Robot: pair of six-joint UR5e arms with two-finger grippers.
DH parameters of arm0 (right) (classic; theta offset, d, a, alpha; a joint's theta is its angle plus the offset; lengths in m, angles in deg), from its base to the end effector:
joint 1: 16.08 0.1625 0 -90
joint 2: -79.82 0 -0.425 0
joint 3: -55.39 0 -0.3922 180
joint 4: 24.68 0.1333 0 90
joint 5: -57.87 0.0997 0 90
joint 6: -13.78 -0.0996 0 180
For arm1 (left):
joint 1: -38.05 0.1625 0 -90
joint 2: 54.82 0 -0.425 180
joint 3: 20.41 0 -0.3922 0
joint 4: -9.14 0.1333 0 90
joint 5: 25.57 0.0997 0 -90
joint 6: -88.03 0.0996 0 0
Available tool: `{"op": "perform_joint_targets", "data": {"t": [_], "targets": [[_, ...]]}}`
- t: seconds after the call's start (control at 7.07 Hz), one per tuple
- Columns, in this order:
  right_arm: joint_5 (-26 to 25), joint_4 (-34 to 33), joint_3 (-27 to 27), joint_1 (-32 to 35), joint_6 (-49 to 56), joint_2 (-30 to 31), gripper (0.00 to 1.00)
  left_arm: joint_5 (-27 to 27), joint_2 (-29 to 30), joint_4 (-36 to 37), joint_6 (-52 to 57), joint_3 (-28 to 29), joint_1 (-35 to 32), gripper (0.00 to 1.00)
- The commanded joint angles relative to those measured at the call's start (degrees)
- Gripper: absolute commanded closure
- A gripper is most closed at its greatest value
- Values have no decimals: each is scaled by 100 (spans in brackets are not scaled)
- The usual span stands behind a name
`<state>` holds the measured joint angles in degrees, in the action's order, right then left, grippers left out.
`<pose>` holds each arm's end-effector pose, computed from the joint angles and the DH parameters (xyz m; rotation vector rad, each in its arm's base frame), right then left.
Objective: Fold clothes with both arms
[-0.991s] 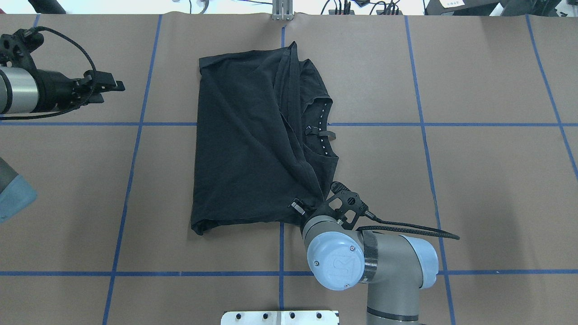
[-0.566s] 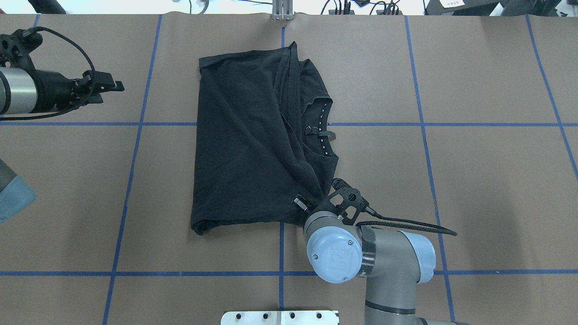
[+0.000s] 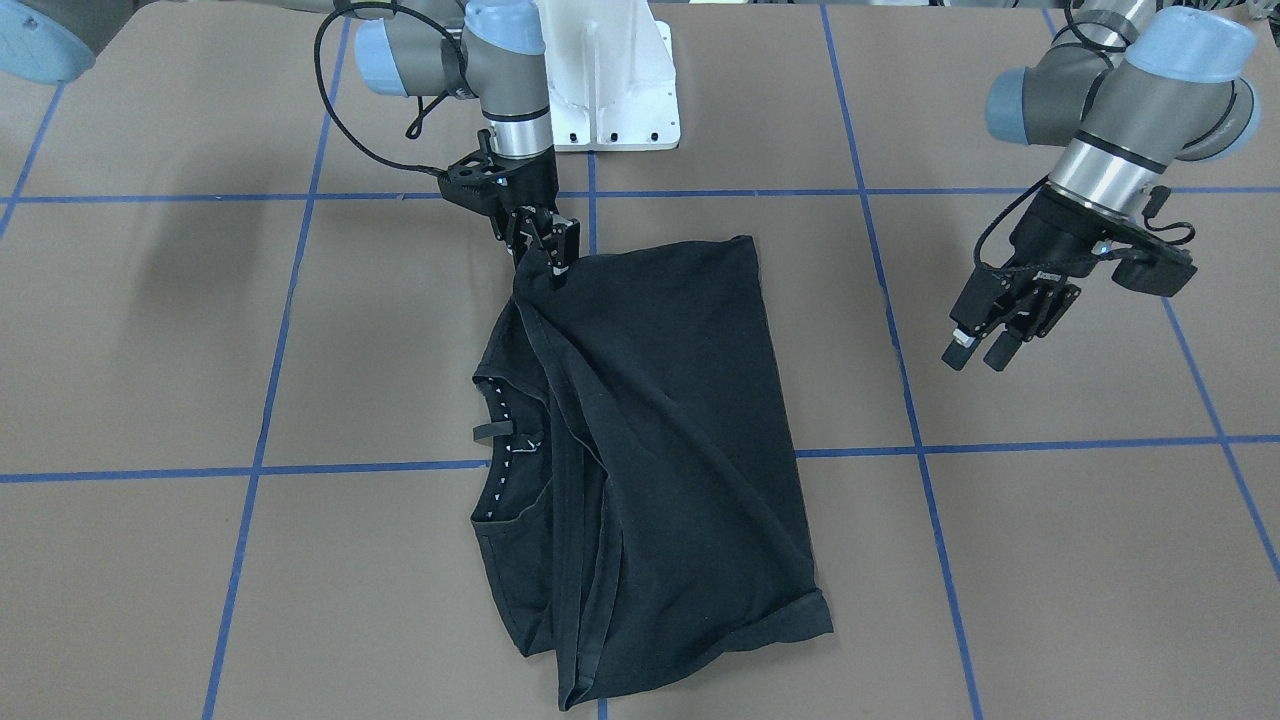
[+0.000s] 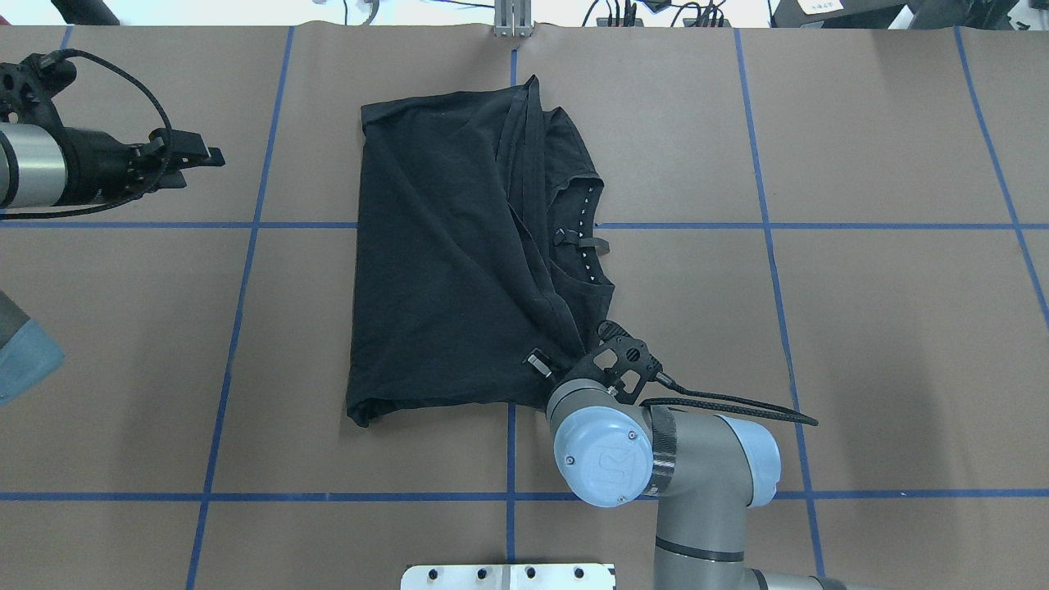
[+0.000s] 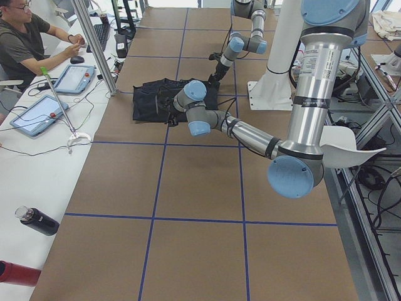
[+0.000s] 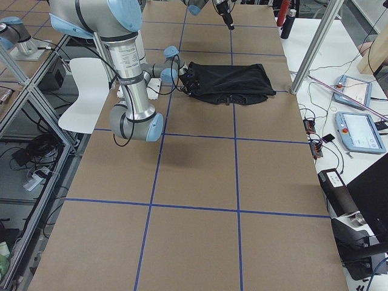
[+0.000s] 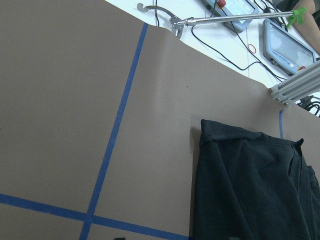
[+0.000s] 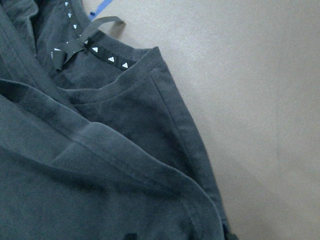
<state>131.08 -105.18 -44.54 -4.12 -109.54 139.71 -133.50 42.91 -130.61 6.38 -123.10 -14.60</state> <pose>-0.6030 -0.2934 0.2639 0.1144 -0.9245 0.8611 0.2507 -0.4976 0.3852 0.3849 1.1959 -0.4789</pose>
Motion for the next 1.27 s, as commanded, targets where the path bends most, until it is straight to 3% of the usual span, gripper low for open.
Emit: {"op": "perform_joint_targets", "data": {"t": [0.0,0.14,0.71,1.13], "targets": [[-9,8,61,0,-8,-73,68,0,0,0,0,-5,0,26],[-9,-1,87,8,18,-169,100,0,0,0,0,-5,0,26],[35,-27,88,17,80,-170,100,0,-44,0,0,-32,0,26],[246,-306,-456,96,177,5,100,0,-44,0,0,-49,0,26]]}}
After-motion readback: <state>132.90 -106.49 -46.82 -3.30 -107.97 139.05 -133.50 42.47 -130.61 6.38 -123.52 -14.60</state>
